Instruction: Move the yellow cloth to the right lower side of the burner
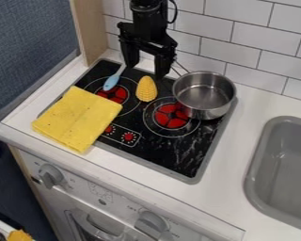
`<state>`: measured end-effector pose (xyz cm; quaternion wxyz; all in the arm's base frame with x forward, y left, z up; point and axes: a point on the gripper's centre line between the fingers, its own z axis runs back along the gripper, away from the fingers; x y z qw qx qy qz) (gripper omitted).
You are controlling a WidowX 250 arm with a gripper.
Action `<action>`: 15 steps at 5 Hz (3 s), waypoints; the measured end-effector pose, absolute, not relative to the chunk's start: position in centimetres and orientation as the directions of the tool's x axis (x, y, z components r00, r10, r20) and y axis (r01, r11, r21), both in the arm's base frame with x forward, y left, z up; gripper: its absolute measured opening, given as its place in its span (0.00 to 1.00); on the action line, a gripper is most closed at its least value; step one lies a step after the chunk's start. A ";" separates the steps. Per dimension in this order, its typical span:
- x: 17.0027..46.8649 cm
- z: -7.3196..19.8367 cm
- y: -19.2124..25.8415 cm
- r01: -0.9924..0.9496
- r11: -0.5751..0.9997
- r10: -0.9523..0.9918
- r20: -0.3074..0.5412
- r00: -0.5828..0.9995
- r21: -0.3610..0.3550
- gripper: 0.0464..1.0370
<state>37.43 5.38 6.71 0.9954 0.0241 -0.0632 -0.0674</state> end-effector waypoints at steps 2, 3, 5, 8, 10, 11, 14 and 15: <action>35.6 6.8 5.7 0.125 0.992 -0.127 0.121 0.984 0.027 0.96; 33.5 10.3 7.7 0.105 0.992 -0.116 0.181 0.977 0.069 0.96; 30.6 5.7 12.7 0.056 0.996 -0.056 0.007 0.998 0.066 0.96; 29.3 1.3 14.2 0.007 0.995 -0.005 -0.019 1.000 0.099 0.96; 30.5 1.0 9.8 0.002 1.000 -0.002 -0.025 1.000 0.015 0.96; 31.3 1.0 4.6 0.088 0.996 -0.089 -0.046 0.995 -0.007 0.96; 30.6 1.3 -3.2 0.142 0.990 -0.140 -0.088 0.986 0.022 0.96; 30.7 1.5 -3.6 0.128 0.992 -0.126 -0.086 0.988 0.022 0.96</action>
